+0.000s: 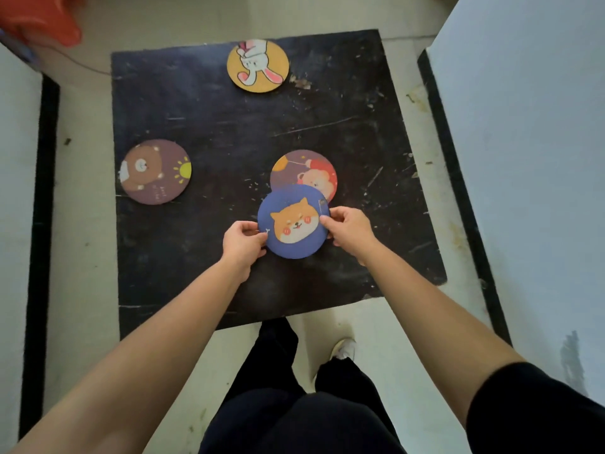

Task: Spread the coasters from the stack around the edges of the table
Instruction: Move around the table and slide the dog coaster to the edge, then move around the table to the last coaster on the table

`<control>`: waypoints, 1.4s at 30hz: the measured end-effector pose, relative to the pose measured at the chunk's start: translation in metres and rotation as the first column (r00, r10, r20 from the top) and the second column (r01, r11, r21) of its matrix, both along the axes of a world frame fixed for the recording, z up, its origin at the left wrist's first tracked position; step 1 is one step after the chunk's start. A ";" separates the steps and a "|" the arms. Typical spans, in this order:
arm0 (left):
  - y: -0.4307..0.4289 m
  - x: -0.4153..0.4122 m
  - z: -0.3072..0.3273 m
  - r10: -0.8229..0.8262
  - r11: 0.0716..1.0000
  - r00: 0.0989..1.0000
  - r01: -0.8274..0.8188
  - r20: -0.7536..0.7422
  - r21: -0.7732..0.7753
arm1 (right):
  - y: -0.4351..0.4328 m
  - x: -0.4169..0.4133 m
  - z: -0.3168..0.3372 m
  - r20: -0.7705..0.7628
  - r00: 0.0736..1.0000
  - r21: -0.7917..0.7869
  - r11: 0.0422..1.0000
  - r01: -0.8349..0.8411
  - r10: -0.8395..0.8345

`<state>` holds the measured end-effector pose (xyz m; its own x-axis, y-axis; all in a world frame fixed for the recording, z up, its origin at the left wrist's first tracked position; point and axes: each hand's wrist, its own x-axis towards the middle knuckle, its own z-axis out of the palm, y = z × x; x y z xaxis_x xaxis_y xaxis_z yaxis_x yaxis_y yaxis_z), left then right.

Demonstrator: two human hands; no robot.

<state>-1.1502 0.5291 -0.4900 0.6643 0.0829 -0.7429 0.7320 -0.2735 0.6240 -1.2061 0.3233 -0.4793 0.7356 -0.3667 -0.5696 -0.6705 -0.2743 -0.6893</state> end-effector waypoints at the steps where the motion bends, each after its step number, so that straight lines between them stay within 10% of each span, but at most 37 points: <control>1: 0.005 -0.010 0.002 -0.009 1.000 1.000 0.008 0.025 0.024 | 0.002 -0.011 0.003 -0.005 1.000 0.015 1.000 -0.001 0.001; 28: 0.023 -0.078 -0.030 -0.259 0.892 0.961 0.275 -0.094 0.358 | 0.034 -0.098 -0.031 -0.211 0.932 -0.270 0.899 -0.346 0.295; 35: 0.006 -0.002 0.047 -0.797 0.473 0.581 0.433 0.164 0.767 | -0.021 -0.032 0.030 -0.004 0.958 -0.633 0.741 -0.225 0.287; 42: -0.053 0.098 0.169 -0.894 0.433 0.148 0.042 0.423 0.901 | -0.103 0.051 0.161 0.350 0.864 -0.902 0.377 0.208 0.362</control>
